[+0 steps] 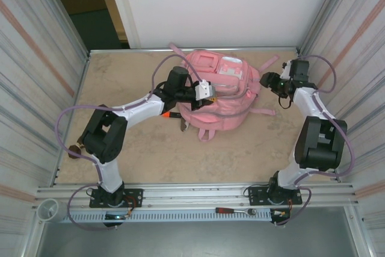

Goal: Pack the student bag

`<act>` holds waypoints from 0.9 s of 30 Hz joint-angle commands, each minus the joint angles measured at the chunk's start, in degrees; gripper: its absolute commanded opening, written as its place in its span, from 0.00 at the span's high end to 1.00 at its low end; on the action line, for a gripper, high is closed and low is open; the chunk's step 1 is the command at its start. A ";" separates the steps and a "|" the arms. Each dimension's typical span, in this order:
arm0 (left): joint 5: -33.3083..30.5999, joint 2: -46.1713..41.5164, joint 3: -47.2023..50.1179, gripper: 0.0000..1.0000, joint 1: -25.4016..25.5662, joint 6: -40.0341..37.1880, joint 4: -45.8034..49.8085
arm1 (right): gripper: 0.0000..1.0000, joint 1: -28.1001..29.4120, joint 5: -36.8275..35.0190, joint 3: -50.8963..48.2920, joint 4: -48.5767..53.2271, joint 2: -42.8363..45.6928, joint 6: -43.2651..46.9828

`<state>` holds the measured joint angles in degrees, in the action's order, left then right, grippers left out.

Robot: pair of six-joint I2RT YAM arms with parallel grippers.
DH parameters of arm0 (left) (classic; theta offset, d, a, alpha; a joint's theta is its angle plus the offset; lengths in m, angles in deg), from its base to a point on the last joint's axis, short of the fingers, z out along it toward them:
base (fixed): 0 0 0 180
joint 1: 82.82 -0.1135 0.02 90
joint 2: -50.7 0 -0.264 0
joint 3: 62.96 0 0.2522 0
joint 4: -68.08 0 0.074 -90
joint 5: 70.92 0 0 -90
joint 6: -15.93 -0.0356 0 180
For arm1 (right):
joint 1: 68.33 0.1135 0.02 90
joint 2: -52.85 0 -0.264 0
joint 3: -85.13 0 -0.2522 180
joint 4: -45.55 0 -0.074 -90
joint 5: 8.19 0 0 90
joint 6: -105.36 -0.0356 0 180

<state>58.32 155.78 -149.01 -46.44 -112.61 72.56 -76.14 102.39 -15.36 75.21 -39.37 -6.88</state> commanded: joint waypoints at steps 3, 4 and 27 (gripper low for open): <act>1.84 -0.04 -1.01 0.99 0.75 3.87 -3.99 | 0.33 0.50 3.53 5.69 -0.52 -5.74 -3.85; 1.84 0.04 -1.05 0.98 0.79 4.22 -3.99 | 0.33 0.02 3.90 7.60 -0.42 -8.01 -4.72; -13.10 8.41 -14.72 0.92 0.62 15.35 -5.06 | 1.00 -8.61 4.62 8.63 -2.03 -11.84 -10.19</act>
<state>53.23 163.10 -159.03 -44.06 -102.95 72.85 -83.00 105.12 -3.62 75.17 -57.69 -14.13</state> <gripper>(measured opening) 0.102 0.042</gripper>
